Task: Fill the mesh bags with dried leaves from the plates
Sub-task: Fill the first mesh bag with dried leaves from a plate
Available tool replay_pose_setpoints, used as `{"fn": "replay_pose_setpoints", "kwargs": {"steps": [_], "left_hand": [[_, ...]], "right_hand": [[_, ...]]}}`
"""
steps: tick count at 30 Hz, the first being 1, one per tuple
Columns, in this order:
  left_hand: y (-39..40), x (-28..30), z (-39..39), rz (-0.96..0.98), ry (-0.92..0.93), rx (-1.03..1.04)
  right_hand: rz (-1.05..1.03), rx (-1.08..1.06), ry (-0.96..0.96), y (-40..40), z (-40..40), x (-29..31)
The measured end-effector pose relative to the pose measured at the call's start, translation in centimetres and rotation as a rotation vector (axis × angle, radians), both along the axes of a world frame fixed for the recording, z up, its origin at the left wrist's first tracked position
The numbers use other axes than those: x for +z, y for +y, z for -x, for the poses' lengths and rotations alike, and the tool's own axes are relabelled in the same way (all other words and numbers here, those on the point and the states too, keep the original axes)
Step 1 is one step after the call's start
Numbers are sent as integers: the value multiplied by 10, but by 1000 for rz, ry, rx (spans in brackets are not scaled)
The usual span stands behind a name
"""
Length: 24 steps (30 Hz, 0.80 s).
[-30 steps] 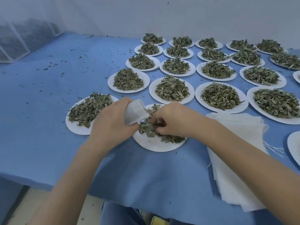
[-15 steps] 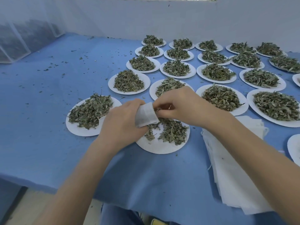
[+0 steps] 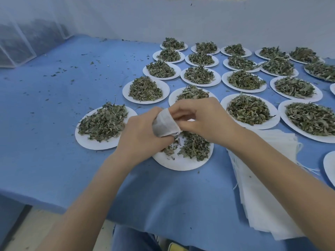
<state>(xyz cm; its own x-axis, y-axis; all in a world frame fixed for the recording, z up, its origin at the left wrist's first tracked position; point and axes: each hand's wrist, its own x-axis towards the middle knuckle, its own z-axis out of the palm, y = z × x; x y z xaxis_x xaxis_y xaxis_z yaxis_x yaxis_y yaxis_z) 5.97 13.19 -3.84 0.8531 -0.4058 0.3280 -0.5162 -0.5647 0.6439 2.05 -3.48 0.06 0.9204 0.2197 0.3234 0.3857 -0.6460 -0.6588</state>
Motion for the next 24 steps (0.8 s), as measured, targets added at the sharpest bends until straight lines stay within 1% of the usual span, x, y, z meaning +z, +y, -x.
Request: {"fn": "replay_pose_setpoints", "kwargs": {"steps": [2, 3, 5, 7, 9, 11, 12, 14, 15, 16, 17, 19, 20, 21, 24], "left_hand": [[-6, 2, 1, -48, -13, 10], [-9, 4, 1, -93, -20, 15], [-12, 5, 0, -175, -46, 23], [-13, 6, -1, -183, -65, 21], [-13, 8, -1, -214, -68, 17], [-13, 10, -1, -278, -72, 27], [-12, 11, -1, -300, -85, 33], [-8, 11, -2, -308, -100, 42], [-6, 10, -2, -308, -88, 44], [-4, 9, -2, -314, -68, 43], [-3, 8, -1, -327, -49, 40], [-3, 5, 0, -348, -33, 37], [-4, 4, 0, -354, -37, 38], [-4, 3, 0, -357, -42, 37], [-8, 2, 0, -349, -51, 25]], "right_hand": [[117, -9, -118, 8, -1, -3], [177, 3, -136, 12, -2, -4], [246, 54, -65, 19, -5, -3], [279, 107, 46, 18, -8, 0], [287, 148, 89, 13, -7, 1], [225, 156, 77, 8, -1, 4], [134, 134, 76, 5, 3, 5], [-72, 47, 82, -6, 8, 6], [-81, -12, 69, -14, 9, 6], [28, -71, 55, -22, 10, 6], [200, -124, 75, -30, 10, 6], [505, -195, 221, -41, 12, 5], [568, -200, 301, -44, 12, 3], [587, -194, 361, -44, 13, 1], [651, -144, 395, -35, 13, -11]]}}
